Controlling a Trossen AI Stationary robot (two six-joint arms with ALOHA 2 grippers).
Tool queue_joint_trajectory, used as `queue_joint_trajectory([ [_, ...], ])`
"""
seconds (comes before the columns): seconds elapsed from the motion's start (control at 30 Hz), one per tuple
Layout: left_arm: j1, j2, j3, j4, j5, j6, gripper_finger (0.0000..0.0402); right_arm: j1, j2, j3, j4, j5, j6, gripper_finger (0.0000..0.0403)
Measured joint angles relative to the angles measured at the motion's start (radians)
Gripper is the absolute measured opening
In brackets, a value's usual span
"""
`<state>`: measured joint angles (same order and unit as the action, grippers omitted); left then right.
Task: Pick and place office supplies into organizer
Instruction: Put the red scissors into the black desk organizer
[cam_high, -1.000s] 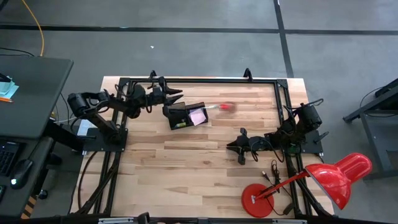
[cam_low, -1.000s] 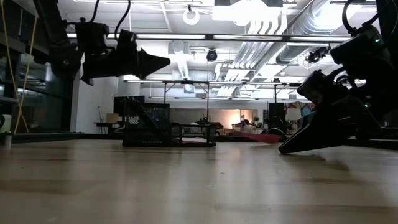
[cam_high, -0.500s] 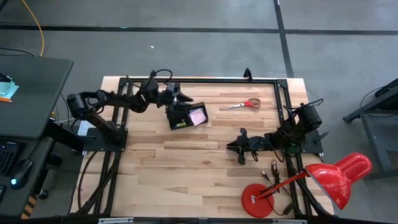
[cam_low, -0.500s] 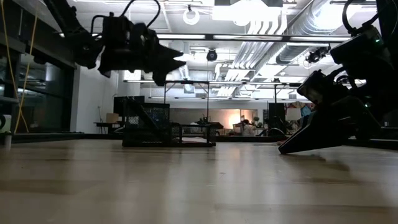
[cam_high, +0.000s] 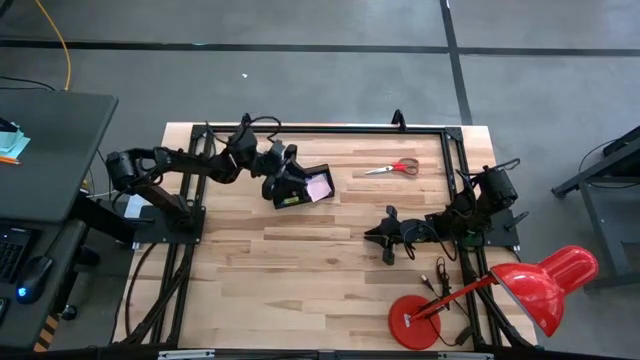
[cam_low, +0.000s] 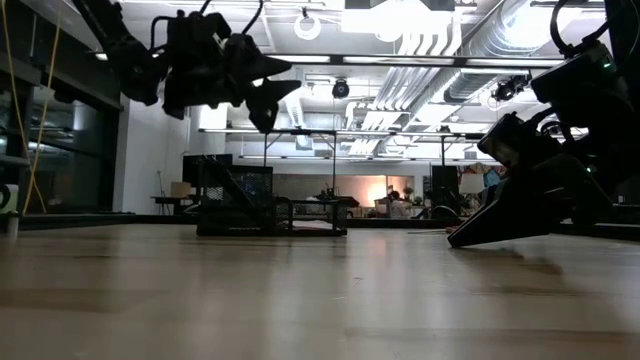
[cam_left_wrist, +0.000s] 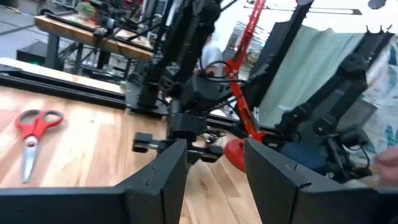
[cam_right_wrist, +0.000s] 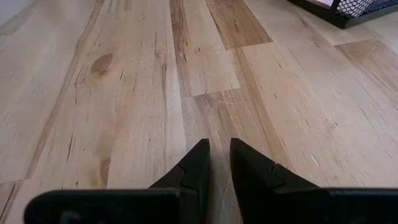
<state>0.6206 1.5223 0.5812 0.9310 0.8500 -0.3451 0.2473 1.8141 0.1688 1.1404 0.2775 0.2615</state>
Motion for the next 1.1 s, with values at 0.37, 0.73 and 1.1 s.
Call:
queue_joint_trajectory([
  [0.37,-0.123,0.000,-0.001,-0.018,-0.006,0.099,0.0145,0.000,0.000,0.000,0.000,0.000,0.000,0.0058],
  [0.73,-0.310,0.000,-0.001,-0.205,-0.131,0.161,0.0145,-0.009,0.000,0.050,0.051,0.142,0.112,0.0058],
  [1.1,-0.517,0.001,-0.018,-0.315,-0.427,0.226,0.0145,-0.038,0.000,0.307,0.048,0.134,0.238,0.0058],
])
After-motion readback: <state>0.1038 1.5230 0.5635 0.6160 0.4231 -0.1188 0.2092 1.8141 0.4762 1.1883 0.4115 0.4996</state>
